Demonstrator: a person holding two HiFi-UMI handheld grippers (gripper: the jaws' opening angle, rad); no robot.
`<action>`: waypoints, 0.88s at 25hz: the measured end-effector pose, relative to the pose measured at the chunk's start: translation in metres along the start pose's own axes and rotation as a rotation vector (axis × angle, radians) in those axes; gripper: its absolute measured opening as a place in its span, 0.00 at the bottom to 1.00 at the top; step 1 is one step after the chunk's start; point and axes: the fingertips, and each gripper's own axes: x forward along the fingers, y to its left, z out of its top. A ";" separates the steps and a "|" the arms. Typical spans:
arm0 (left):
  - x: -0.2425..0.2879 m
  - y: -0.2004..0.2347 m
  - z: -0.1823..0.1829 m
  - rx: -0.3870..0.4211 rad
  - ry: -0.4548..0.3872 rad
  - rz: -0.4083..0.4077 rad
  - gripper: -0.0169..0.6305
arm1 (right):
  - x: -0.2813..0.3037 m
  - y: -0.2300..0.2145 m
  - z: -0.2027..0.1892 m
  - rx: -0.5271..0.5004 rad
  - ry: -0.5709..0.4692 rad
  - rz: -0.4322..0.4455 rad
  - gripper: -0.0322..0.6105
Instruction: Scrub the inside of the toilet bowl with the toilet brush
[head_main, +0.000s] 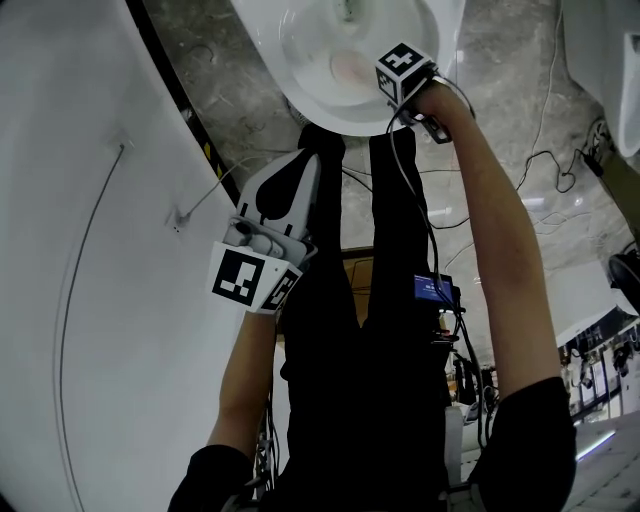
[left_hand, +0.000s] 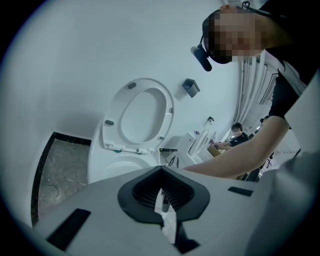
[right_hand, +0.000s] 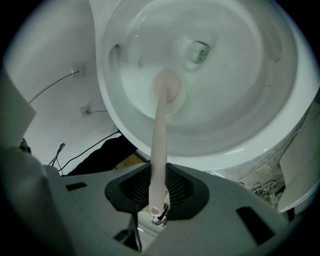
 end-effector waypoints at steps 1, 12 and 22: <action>-0.001 -0.002 0.000 0.005 -0.002 0.000 0.04 | 0.001 0.000 -0.006 -0.002 0.019 -0.003 0.21; 0.001 -0.007 0.000 0.029 -0.004 -0.005 0.04 | 0.015 0.008 -0.010 0.110 -0.027 0.086 0.21; -0.005 0.000 0.000 0.029 -0.004 0.003 0.04 | -0.002 -0.030 0.010 0.277 -0.152 -0.049 0.21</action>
